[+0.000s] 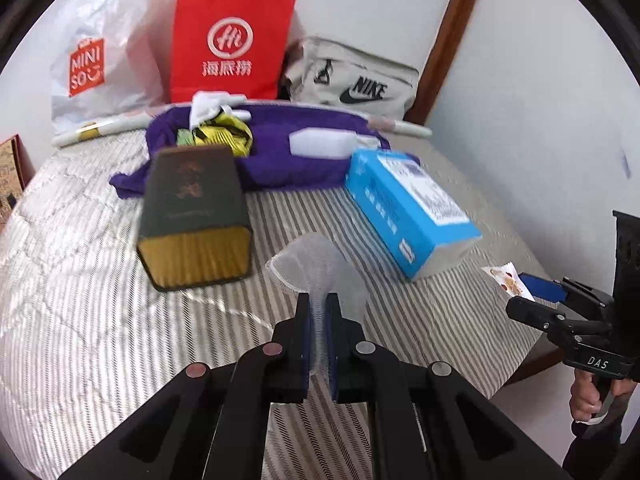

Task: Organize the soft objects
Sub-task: 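Grasp and lift the mesh net bag with the left tool while the right tool carries the packet, then carry the mesh bag and snack packet over the towel and open both tools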

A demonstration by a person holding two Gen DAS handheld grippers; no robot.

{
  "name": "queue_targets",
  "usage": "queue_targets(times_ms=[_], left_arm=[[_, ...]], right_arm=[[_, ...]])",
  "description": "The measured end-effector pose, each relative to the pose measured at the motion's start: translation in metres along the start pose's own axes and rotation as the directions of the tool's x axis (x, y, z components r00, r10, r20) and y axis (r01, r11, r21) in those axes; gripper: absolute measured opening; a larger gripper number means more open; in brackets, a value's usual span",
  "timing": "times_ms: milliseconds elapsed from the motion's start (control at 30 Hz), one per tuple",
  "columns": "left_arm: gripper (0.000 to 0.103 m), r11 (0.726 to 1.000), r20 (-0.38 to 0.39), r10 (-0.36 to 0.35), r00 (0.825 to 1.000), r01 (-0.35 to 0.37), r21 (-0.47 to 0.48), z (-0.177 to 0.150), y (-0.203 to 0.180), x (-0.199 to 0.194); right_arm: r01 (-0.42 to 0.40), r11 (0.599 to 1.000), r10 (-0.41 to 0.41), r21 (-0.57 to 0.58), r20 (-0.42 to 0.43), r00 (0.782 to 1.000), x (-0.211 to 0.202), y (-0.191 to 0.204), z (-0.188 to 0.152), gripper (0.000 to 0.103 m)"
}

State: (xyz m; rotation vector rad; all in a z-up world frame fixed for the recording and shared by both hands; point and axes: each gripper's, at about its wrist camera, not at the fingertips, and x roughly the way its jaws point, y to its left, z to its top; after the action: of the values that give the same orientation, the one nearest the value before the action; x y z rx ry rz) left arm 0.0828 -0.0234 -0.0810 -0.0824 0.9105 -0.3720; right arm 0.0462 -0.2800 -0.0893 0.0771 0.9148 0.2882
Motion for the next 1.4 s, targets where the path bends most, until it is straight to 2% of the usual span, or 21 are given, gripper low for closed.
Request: queue_targets(times_ms=[333, 633, 1067, 1400], left_arm=[[0.007, 1.000, 0.071, -0.003, 0.997, 0.003, -0.004, 0.027, 0.009, -0.028], [0.007, 1.000, 0.110, -0.002, 0.994, 0.004, -0.021, 0.057, 0.025, -0.036], [0.007, 0.999, 0.104, -0.007, 0.995, 0.012, -0.050, 0.111, 0.048, -0.013], [0.007, 0.999, 0.060, 0.004, 0.998, -0.001, -0.048, 0.148, 0.054, 0.028]], right_arm=[[0.009, 0.999, -0.007, -0.032, 0.035, 0.999, -0.006, 0.006, 0.029, 0.057], [0.013, 0.998, -0.009, -0.061, 0.071, 0.997, -0.002, 0.012, 0.066, 0.057], [0.046, 0.996, -0.036, -0.080, 0.116, 0.993, 0.023, 0.003, 0.126, 0.056], [0.052, 0.996, -0.043, -0.074, 0.120, 0.992, 0.057, -0.022, 0.170, 0.056]])
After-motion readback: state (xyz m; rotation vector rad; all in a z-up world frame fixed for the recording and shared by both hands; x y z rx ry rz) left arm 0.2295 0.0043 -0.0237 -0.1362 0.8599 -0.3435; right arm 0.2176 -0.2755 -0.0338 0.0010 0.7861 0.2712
